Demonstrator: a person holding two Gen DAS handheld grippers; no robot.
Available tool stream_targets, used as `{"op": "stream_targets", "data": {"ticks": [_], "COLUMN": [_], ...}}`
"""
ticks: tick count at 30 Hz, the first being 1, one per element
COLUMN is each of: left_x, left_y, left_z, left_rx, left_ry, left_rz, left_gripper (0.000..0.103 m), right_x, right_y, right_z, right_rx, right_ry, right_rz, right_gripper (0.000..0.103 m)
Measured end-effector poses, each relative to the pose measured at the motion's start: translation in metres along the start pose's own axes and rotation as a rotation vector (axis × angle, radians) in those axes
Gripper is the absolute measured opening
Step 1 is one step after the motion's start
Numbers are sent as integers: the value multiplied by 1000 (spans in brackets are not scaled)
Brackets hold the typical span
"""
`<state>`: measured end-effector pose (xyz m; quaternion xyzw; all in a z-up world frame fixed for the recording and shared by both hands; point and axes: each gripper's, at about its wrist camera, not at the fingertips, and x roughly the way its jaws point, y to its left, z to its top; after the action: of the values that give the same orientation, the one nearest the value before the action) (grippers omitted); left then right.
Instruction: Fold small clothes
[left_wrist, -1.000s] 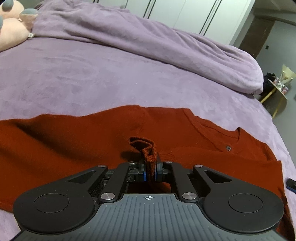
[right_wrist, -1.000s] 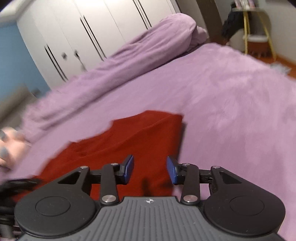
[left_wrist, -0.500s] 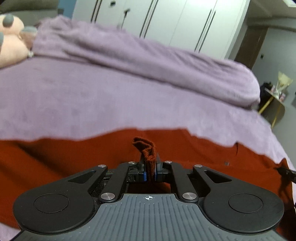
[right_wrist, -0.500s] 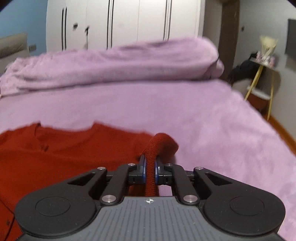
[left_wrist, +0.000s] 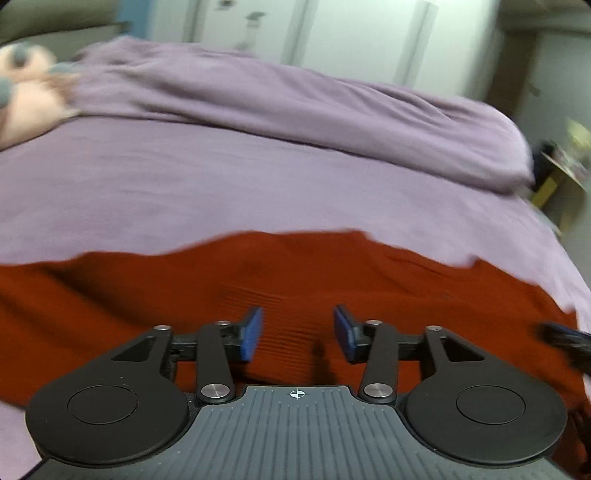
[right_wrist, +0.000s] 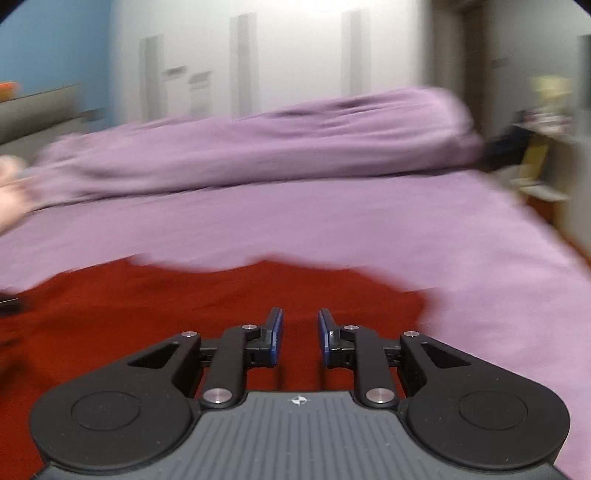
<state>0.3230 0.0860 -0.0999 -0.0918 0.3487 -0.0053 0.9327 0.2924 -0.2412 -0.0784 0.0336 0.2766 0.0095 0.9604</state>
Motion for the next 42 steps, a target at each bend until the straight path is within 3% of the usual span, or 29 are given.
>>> {"op": "stream_targets", "data": {"ticks": [2,4,6,11,13,14,18,23,26,29,32,34,37,39,41,42], "left_x": [15,33,37,39,39,37,31,9,7,-10,-48,-75,-105,-114,-120,-122], "left_y": [-18,-20,-13,-1,-2,-4,-4,7,17,42,91,128,189,228,262,278], "left_z": [-5,-11,-11,-12,-11,-12,-8,-13,-19,-20,-29,-41,-62,-72,-79,-82], "left_rx": [74,97,89,85,85,86,67,12,25,-85,-289,-430,-573,-669,-784,-850], "left_ry": [13,51,25,38,40,42,71,78,115,131,97,58,-6,-3,-43,-69], "left_rz": [19,81,79,59,62,64,80,103,115,52,-4,30,108,171,153,137], "left_gripper": [55,61,74,79,79,80,80,78,88,87,87,91,86,72,61,60], "right_x": [13,26,28,23,21,21,22,-18,-10,-22,-52,-71,-90,-95,-98,-98], "right_y": [24,29,18,-44,-61,-65,-57,-17,-4,1,-1,2,6,8,11,14], "right_z": [-6,-16,-20,-12,-10,-9,-5,-23,-47,-39,-36,-43,-62,-72,-78,-80], "right_rx": [-77,-162,-196,-114,-20,9,-19,-87,-152,-118,23,89,170,206,257,278], "right_ry": [27,31,-3,-24,-19,-13,13,-35,96,102,75,60,82,104,119,125], "right_rz": [36,-31,-95,-282,-286,-295,-301,-163,-178,-205,-133,-76,-15,-2,25,31], "right_gripper": [20,20,20,26,51,56,57,54,53,53,53,61,63,63,63,63]}}
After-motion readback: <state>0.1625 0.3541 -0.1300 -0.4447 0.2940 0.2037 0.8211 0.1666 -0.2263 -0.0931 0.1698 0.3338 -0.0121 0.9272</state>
